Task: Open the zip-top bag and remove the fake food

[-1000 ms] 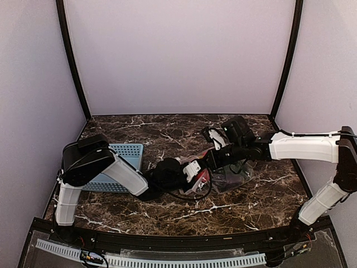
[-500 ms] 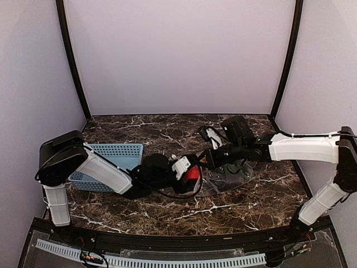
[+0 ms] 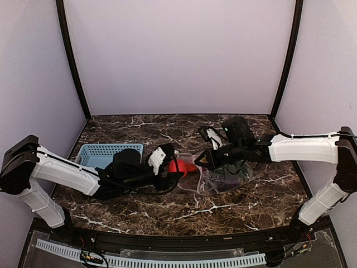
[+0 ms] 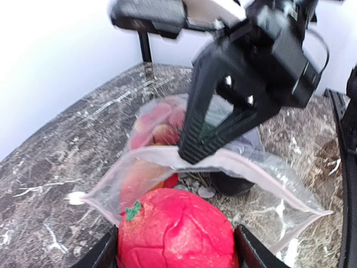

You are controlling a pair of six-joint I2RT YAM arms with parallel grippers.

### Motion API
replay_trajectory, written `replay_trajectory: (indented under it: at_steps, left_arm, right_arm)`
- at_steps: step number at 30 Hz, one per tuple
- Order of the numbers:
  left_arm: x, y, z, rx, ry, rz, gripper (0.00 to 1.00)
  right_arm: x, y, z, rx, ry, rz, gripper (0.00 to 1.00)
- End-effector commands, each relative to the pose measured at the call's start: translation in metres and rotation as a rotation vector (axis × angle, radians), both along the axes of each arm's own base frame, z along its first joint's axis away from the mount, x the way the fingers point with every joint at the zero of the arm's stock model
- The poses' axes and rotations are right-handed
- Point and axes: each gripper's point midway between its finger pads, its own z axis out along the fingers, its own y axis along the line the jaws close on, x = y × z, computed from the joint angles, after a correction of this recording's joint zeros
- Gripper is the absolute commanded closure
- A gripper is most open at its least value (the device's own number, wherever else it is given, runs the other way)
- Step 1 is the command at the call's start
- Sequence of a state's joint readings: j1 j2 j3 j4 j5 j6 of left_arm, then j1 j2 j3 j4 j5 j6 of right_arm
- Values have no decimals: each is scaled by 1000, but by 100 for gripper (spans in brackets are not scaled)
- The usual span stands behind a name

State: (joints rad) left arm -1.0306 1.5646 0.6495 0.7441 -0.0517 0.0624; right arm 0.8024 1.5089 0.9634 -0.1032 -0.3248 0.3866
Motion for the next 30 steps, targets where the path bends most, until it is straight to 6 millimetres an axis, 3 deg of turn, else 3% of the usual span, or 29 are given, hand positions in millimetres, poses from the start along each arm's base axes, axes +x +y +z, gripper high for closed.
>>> replay_trajectory:
  at_steps: [1,4,5,6,7,8,11,14,18,24,30]
  left_arm:
    - [2,33,22,-45,61,118,47]
    - [12,62,21,-62,147,225,47]
    - [21,77,31,-95,152,279,48]
    - [29,94,24,-93,197,342,48]
    - [33,108,35,-123,191,391,49]
    - [38,124,29,-117,218,449,49]
    - [47,172,40,-152,208,638,48]
    - [51,229,32,-153,254,862,48]
    - [48,289,15,-145,335,1076,49]
    - [46,339,-14,-128,447,1242,50]
    - [53,365,-41,-96,551,1334,50]
  right_arm:
    - [3,0,9,35,-29,7,100]
    - [1,0,13,50,-36,24,100]
    - [1,1,15,56,-42,32,100]
    - [1,1,17,62,-49,36,100]
    - [1,1,19,65,-57,42,100]
    - [0,1,19,67,-61,47,100]
    - [1,1,20,67,-68,54,100]
    - [0,1,20,71,-67,64,100]
    - [0,2,20,73,-64,71,100]
    - [6,0,13,32,-45,48,100]
    - [7,-1,14,33,-47,43,100]
